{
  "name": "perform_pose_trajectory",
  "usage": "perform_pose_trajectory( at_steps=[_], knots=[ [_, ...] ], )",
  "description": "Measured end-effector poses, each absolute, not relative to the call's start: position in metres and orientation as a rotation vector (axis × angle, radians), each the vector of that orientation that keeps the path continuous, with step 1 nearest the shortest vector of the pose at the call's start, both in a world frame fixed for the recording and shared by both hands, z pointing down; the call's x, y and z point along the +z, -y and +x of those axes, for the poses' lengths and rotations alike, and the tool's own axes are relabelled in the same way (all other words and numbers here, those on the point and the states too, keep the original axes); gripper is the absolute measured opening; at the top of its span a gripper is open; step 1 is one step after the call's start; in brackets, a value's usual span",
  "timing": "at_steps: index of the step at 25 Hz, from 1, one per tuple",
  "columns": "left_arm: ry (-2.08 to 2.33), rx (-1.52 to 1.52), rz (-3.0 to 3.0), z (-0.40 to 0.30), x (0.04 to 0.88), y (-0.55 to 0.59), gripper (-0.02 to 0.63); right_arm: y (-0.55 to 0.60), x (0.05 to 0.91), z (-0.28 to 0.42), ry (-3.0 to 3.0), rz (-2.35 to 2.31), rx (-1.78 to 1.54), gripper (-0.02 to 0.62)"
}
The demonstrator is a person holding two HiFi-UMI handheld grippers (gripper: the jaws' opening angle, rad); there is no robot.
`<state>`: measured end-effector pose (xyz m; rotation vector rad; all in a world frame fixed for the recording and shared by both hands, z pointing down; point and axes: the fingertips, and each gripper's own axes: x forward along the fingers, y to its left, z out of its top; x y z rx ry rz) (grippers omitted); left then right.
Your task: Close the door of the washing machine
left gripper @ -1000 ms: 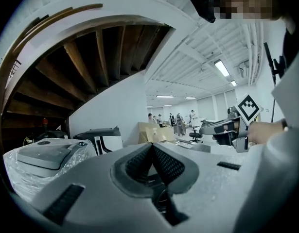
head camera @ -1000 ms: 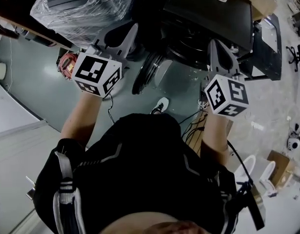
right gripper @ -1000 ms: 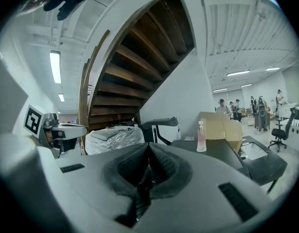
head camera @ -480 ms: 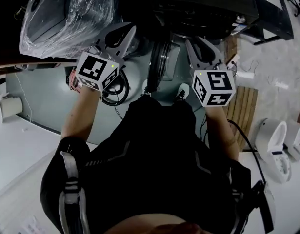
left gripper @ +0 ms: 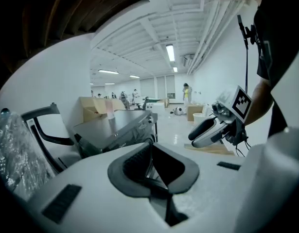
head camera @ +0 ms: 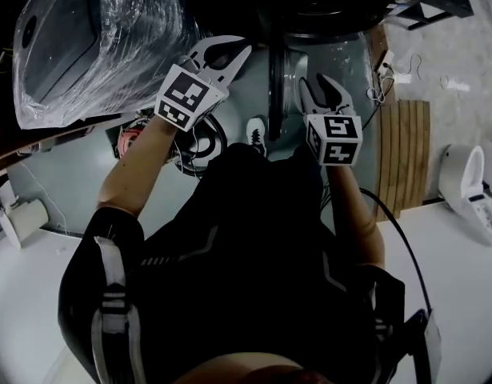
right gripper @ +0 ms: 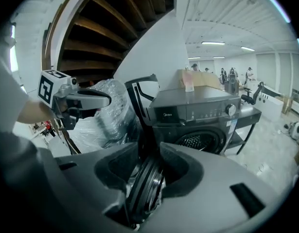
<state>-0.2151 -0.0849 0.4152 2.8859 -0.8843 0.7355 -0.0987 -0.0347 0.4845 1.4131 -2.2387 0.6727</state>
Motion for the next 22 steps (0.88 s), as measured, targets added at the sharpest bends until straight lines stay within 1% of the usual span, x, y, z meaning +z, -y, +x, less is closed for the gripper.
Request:
perform_pose_trajectory(
  at_steps=[3,7,12,15,18,22],
  knots=[
    [0.768,0.855,2.932,-0.216,0.446,0.082,0.005,0.021,0.516,-0.120,2.179,1.425,0.679,0.150],
    [0.645,0.930,2.985,-0.214,0.476,0.081,0.005,0.007,0.560,-0.146,2.097,1.412,0.696,0.150],
    [0.393,1.106,3.025,-0.203,0.520,0.062,0.010,-0.030,0.613,-0.173,2.017,1.334,0.767,0.172],
    [0.216,1.233,3.060,-0.195,0.543,0.055,0.055,-0.049,0.648,-0.183,1.965,1.312,0.833,0.190],
    [0.094,1.436,3.091,-0.193,0.566,0.060,0.083,-0.067,0.676,-0.189,1.892,1.345,0.926,0.198],
    [-0.161,1.723,3.110,-0.194,0.597,0.067,0.126,-0.081,0.704,-0.188,1.799,1.389,0.953,0.213]
  ],
)
